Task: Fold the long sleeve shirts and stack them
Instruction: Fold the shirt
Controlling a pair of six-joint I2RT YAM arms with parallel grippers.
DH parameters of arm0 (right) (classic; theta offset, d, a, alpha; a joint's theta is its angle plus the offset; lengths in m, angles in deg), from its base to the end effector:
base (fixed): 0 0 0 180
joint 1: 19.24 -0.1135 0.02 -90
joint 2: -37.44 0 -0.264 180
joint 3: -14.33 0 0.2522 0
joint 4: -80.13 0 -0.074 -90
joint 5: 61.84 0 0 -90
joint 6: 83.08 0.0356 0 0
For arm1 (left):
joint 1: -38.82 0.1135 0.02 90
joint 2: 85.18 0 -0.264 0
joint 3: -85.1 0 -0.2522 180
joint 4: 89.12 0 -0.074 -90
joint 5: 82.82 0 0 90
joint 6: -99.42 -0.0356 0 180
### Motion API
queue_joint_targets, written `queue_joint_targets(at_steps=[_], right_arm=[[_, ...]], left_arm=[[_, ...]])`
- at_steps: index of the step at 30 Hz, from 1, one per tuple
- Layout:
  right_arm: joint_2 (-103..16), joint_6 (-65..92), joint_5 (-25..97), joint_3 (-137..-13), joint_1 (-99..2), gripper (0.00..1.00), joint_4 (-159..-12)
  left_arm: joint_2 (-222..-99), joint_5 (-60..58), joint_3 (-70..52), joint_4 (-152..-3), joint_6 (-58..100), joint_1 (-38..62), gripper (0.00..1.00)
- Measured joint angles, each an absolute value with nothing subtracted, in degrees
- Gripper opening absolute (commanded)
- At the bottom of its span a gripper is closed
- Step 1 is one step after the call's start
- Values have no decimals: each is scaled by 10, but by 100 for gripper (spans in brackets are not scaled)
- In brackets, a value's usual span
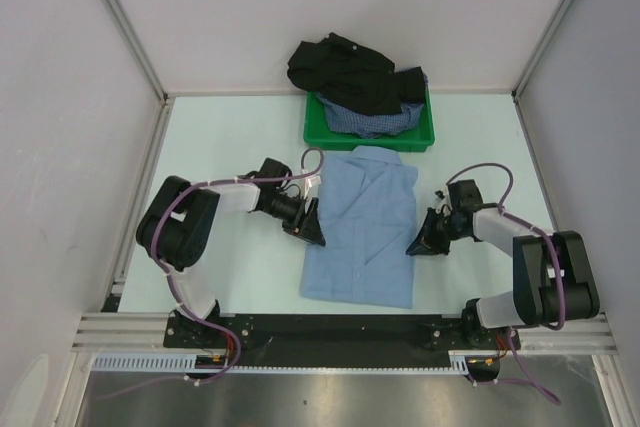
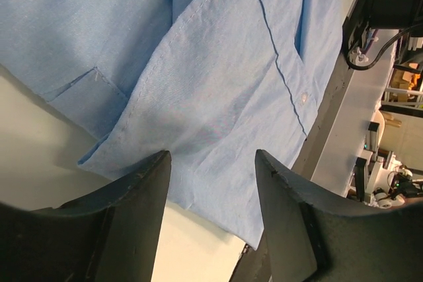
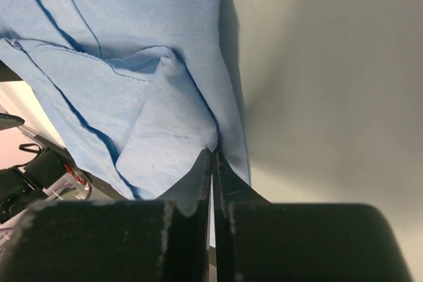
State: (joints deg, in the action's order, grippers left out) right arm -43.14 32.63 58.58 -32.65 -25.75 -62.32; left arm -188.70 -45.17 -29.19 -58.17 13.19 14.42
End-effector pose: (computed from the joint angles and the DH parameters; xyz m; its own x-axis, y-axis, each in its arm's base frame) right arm 0.2172 0.0429 0.1353 -0.9601 0.2670 -0.0832 0.1734 0.8018 0.5719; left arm 0.2758 -0.1561 0.1263 -0.8808 0.3554 -0.3130 0.4566 0.4622 -0.7602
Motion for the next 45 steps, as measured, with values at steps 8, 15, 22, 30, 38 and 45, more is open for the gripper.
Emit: queue_joint_targets(at_steps=[8,15,22,30,38,45], right_arm=[[-379,342,580,-321,-244,0,-587],[-386,354,552,-315,-232,0,-578],[-417,365,552,-319,-221,28,-579],[-393,320,600,-396,-218,43,-551],[-282,386,719,-342,-357,43,-616],[-372,490,744,-204,-405,38,-667]], left_arm=[[-1882,-453,-288,-580,123,144,62],[-1840,-462,-299,-598,124,138,62],[-1819,-497,-344,-649,161,119,56],[-1877,-532,-381,-681,216,124,60],[-1739,-596,-423,-689,229,83,61],[-1810,-626,-480,-726,310,33,61]])
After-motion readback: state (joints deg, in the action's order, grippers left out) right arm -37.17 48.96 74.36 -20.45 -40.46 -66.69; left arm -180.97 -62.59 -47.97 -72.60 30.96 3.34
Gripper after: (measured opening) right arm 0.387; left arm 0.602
